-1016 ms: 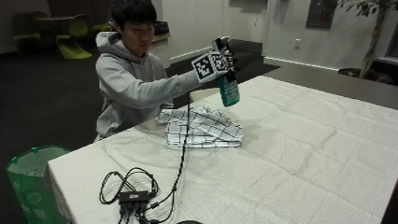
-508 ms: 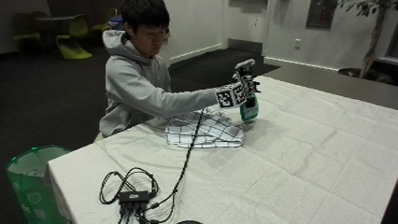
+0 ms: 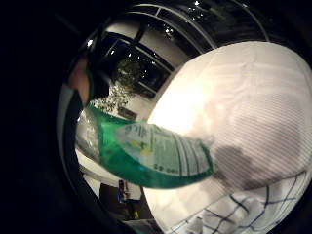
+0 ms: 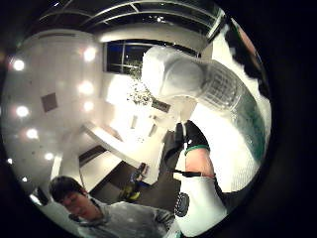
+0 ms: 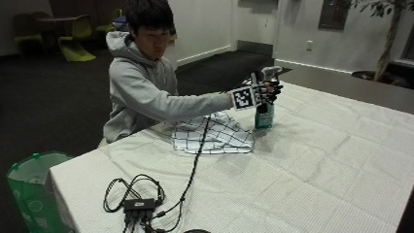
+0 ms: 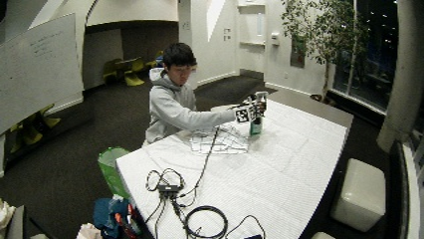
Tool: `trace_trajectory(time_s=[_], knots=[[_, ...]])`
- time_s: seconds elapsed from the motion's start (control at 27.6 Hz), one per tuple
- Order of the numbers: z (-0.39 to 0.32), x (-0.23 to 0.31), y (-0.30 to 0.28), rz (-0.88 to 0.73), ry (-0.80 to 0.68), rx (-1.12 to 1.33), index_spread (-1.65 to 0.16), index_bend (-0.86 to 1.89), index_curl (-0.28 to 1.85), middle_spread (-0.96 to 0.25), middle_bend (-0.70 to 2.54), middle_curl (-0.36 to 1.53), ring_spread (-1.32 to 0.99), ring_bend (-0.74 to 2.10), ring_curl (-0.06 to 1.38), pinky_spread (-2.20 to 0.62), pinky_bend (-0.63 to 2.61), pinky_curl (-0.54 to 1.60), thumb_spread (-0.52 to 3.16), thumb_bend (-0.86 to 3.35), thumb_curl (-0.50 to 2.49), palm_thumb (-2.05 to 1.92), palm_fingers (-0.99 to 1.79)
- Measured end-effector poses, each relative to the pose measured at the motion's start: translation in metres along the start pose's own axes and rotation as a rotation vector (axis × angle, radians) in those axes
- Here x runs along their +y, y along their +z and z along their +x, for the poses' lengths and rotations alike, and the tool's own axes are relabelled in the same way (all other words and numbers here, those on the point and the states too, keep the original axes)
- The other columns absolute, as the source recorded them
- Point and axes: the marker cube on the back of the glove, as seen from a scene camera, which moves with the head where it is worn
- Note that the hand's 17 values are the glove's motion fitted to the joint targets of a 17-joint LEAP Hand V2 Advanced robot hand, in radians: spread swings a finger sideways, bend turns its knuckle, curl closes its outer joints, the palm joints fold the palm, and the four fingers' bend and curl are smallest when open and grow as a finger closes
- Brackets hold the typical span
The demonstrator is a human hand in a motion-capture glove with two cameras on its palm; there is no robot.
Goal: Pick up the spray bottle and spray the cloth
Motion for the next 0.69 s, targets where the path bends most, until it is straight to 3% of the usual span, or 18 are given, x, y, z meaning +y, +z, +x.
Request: trace_trajectory(time_s=[0.11, 0.18, 0.69], knots=[[-0.001, 0.014, -0.011, -0.022, -0.017, 0.036, -0.21, 0.06, 0.44, -0.05, 0.33, 0.43, -0.09, 0.57, 0.47, -0.06, 0.6, 0.49, 0.64, -0.07, 0.7, 0.8, 0.31], [-0.005, 0.024, -0.019, -0.029, -0.024, 0.042, -0.23, 0.06, 0.41, -0.04, 0.3, 0.41, -0.07, 0.53, 0.45, 0.0, 0.59, 0.48, 0.7, -0.07, 0.67, 0.76, 0.21], [-0.019, 0.084, -0.052, -0.106, -0.143, 0.261, -0.26, 0.16, 0.32, -0.01, 0.24, 0.37, -0.02, 0.44, 0.33, 0.18, 0.48, 0.36, 0.9, -0.03, 0.55, 0.7, 0.27]])
